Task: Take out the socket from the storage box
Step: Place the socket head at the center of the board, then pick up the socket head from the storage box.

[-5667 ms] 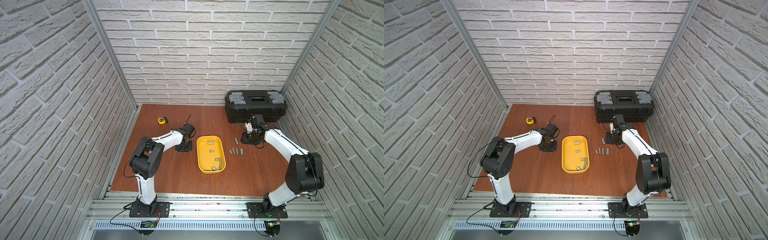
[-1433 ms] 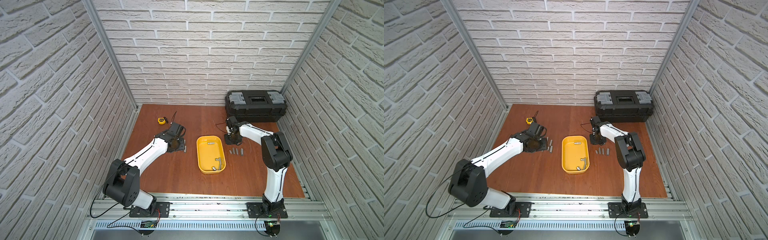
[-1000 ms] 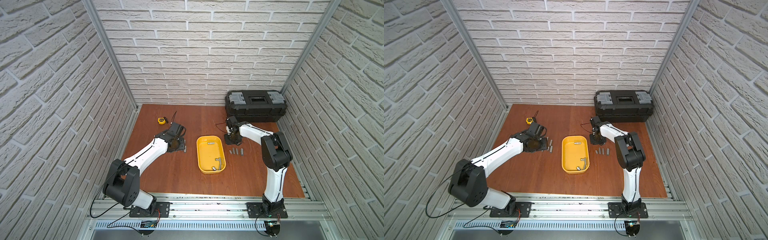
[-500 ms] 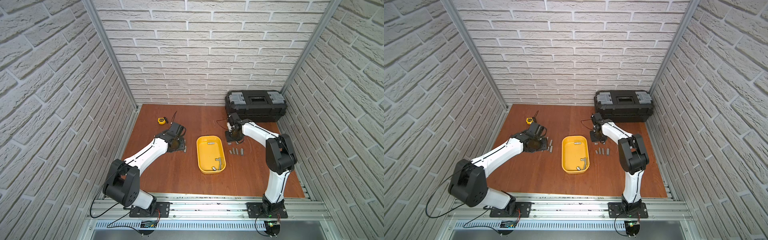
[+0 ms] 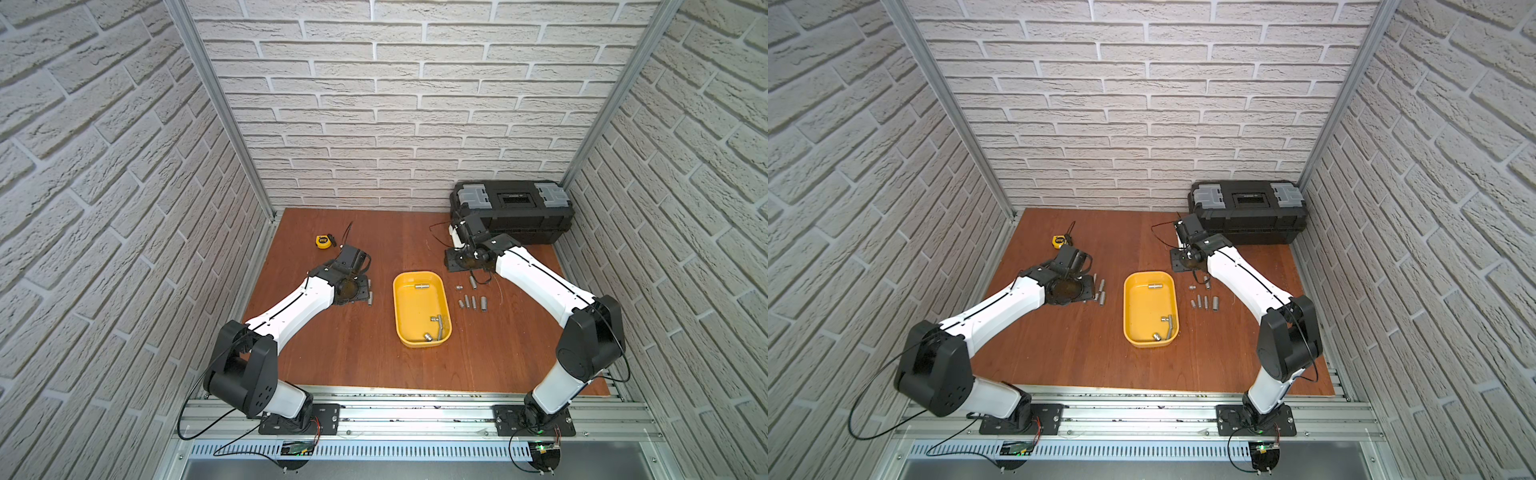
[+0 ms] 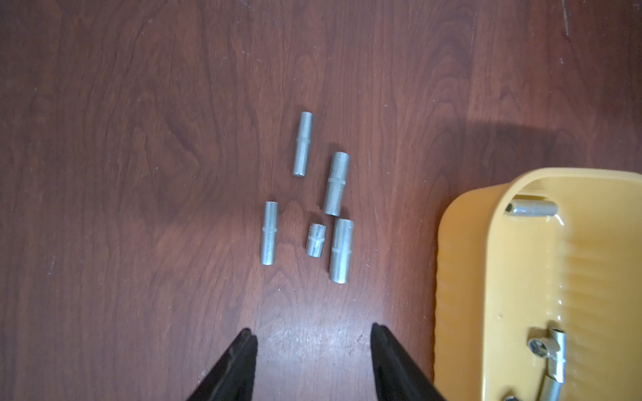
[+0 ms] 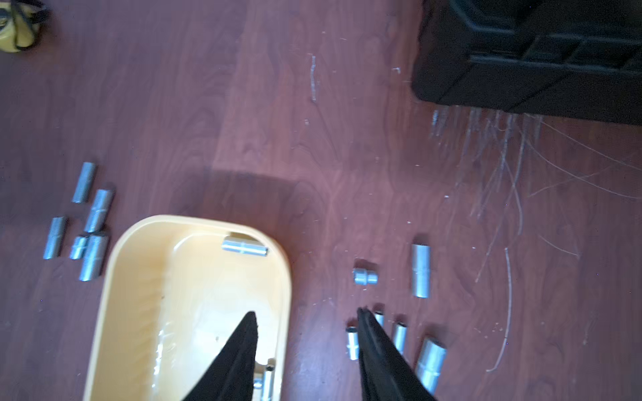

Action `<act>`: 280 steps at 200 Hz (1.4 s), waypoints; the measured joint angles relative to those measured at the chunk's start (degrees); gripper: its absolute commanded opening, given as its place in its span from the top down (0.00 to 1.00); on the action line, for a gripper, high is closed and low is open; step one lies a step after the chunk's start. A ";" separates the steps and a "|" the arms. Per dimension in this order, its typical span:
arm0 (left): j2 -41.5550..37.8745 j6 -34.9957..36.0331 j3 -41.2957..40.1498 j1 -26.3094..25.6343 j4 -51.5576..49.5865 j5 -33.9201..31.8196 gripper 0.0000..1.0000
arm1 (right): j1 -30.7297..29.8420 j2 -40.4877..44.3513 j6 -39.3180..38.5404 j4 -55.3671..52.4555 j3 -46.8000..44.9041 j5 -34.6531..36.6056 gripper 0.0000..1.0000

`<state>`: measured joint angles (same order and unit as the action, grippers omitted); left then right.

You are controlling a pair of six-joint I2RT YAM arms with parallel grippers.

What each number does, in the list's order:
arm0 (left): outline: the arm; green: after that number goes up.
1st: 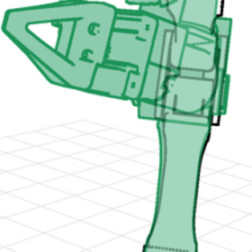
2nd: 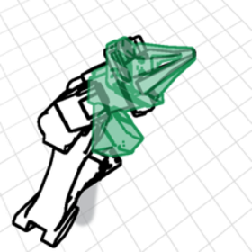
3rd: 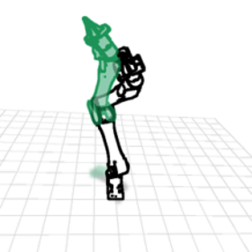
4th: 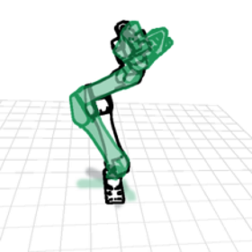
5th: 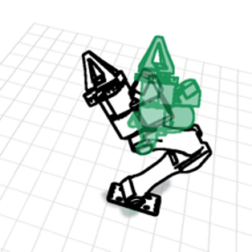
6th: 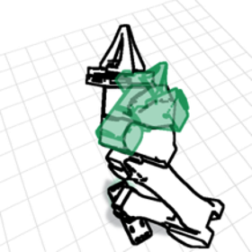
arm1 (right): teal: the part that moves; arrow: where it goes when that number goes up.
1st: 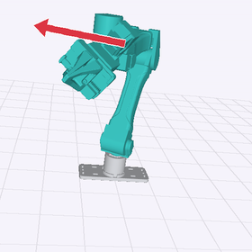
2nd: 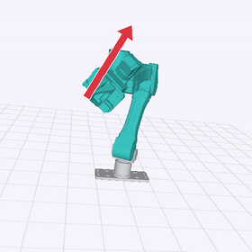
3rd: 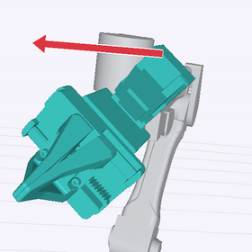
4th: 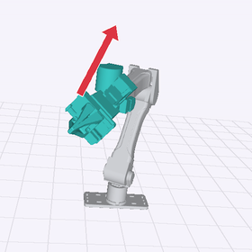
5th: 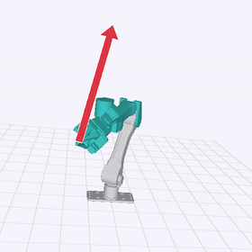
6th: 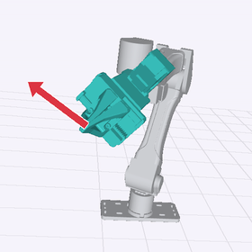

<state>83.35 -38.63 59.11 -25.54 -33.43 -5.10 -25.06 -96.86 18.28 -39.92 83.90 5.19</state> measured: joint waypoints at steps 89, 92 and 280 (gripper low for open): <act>-1.31 0.04 -2.32 0.52 -0.17 0.00 0.43 | -9.09 -7.37 8.20 5.01 -1.01 2.78 0.45; -1.31 0.02 -2.32 0.55 -0.20 0.00 0.43 | -9.09 -7.76 8.39 5.09 -1.03 2.80 0.45; -1.73 0.98 -2.32 1.16 -1.62 0.02 0.43 | -9.99 -21.92 13.05 9.20 0.44 8.39 0.36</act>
<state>81.62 -37.65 56.80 -24.38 -35.05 -5.08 -35.05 -118.78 31.33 -30.72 84.33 13.58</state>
